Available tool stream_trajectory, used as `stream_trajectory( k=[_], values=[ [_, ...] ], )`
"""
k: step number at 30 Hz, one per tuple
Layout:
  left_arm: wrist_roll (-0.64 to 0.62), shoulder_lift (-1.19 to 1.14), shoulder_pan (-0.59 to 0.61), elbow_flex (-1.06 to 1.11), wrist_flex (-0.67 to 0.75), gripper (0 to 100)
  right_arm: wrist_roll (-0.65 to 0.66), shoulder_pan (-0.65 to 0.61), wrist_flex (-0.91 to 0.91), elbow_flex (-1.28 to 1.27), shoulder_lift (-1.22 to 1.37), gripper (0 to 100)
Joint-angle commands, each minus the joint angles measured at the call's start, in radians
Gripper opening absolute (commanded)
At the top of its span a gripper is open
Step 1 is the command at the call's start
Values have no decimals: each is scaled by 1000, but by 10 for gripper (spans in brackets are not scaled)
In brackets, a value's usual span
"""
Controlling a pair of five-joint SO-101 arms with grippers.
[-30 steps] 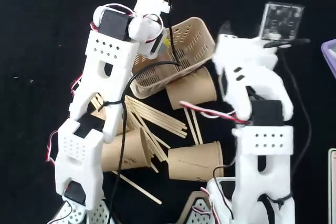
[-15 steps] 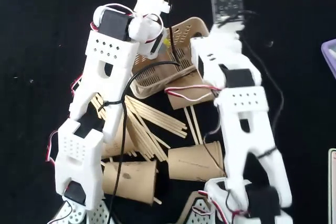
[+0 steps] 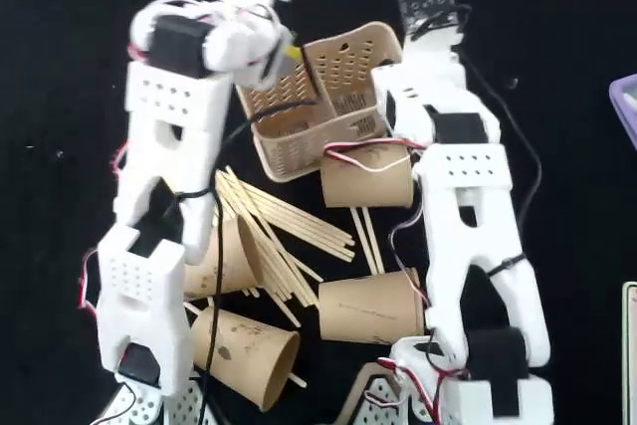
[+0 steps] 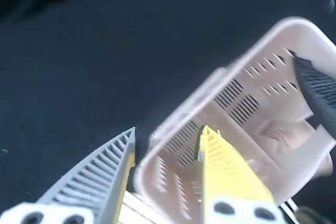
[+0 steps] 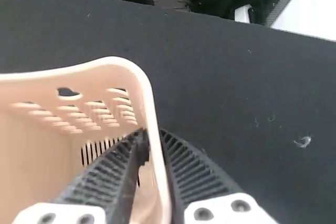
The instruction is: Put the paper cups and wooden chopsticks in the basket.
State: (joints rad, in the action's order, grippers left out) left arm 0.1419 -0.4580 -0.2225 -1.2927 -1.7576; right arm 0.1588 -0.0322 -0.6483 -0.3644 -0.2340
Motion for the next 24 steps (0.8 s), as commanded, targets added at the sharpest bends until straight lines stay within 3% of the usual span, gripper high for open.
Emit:
stream_trajectory(
  k=[1, 5, 11, 24],
  values=[
    [-11, 49, 48, -151, -2, 204, -37, 15, 28, 133, 44, 10],
    [-101, 49, 51, -174, -3, 226, -58, 14, 21, 223, 159, 10],
    [-233, 49, 48, -10, -5, 257, -57, 18, -14, 280, 243, 10],
    [-284, 255, 108, 526, 35, 260, -55, 14, -20, 277, 251, 10]
  ],
)
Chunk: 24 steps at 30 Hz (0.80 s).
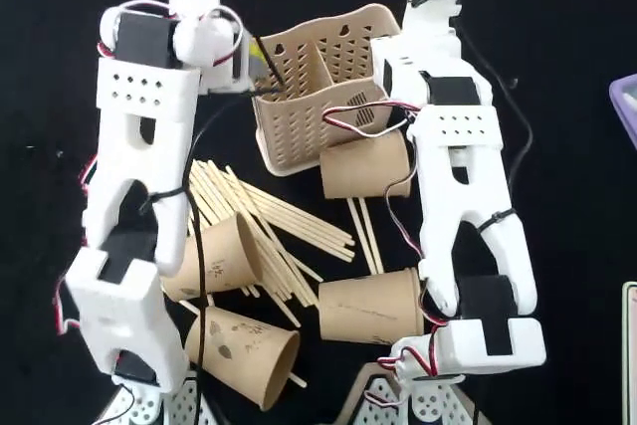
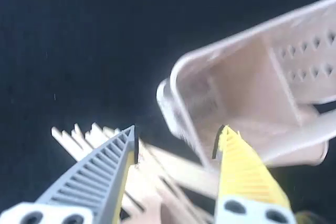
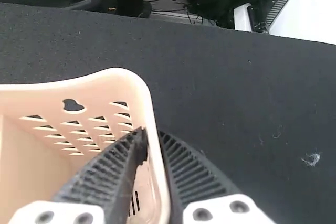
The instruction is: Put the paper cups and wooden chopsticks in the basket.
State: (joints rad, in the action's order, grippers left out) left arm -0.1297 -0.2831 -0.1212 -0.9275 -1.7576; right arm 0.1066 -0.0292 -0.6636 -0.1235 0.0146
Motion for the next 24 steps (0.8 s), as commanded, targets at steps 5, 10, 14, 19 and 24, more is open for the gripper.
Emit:
stream_trajectory(
  k=[5, 10, 14, 19, 24],
  values=[
    [-14, 72, 44, 312, 192, 257, -3, 11, -6, 35, -4, 10],
    [-9, 72, 48, 338, 218, 234, -5, 9, -41, 42, -5, 11],
    [-12, 74, 48, 311, 241, 16, -5, -3, -38, 61, -7, 11],
    [-5, 63, 68, 262, 339, 30, -5, -26, -37, 119, -10, 11],
    [-5, 72, 104, 254, 454, 30, -5, -60, -37, 180, -2, 11]
  ],
)
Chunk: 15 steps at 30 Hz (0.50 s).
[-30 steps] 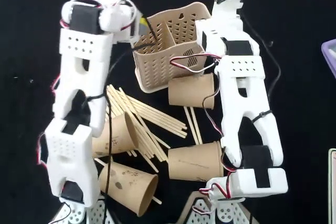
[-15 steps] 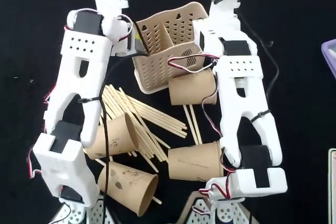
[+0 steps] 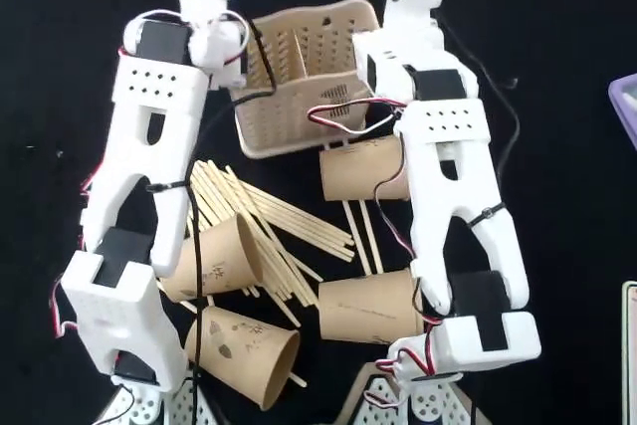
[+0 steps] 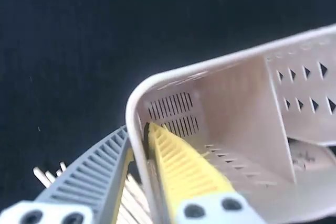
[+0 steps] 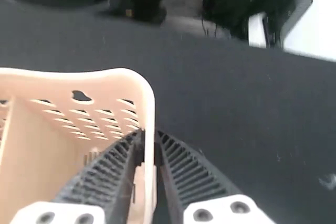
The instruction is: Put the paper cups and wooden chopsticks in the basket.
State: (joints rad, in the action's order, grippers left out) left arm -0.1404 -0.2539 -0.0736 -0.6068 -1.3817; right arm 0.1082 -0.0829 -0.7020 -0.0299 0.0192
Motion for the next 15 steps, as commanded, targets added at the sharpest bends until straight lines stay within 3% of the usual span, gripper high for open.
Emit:
stream_trajectory(
  k=[1, 7, 11, 15],
  values=[
    [8, 35, 61, -67, 86, 30, -6, -15, 2, 88, -7, 11],
    [63, 17, 104, -35, 84, 30, -9, -71, -2, 81, -7, 11],
    [64, 18, 136, -74, 20, 30, -143, -64, -25, 82, -12, 11],
    [158, -3, 148, -127, -71, 30, -233, -57, -78, 74, -4, 11]
  ],
)
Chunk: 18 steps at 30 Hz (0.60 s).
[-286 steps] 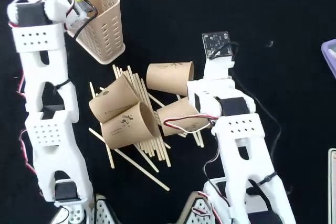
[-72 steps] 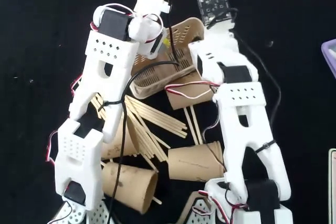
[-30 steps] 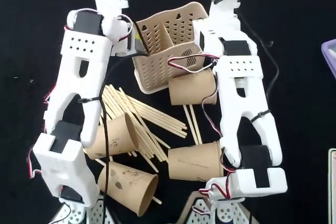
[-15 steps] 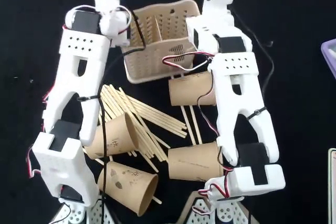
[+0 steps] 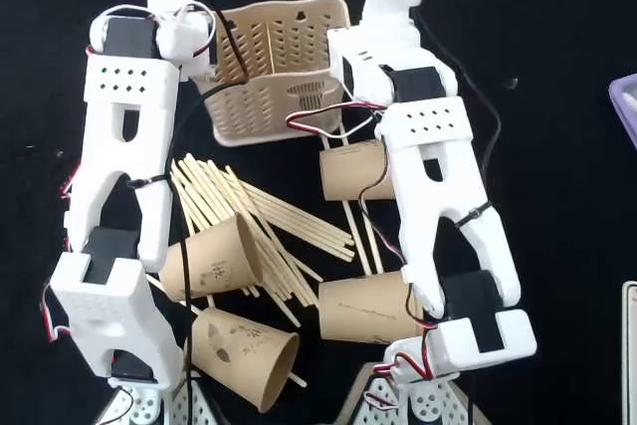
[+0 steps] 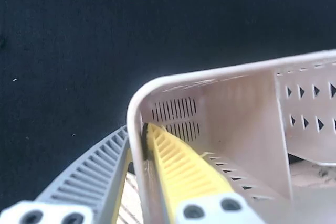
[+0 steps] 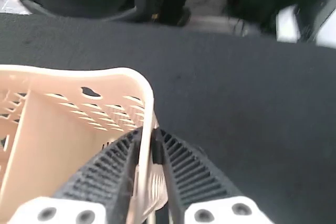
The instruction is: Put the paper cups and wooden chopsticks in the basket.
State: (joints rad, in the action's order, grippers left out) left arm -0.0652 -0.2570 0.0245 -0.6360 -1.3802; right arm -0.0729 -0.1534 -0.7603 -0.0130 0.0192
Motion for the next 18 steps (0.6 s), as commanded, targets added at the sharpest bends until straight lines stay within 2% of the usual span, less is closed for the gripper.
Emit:
stream_trajectory(
  k=[1, 6, 9, 12, 18],
  values=[
    [97, -9, 50, -102, -86, 30, -49, 14, -21, 47, 2, 11],
    [103, -17, 61, -104, -100, 37, -49, 14, -20, 33, 18, 11],
    [100, -17, 61, -104, -100, 136, -49, 14, -26, 35, 10, 25],
    [100, -17, 61, -124, -95, 220, -49, 14, -26, 35, 10, 108],
    [100, -17, 62, -234, -104, 223, -49, 14, -21, 62, 8, 211]
  ],
)
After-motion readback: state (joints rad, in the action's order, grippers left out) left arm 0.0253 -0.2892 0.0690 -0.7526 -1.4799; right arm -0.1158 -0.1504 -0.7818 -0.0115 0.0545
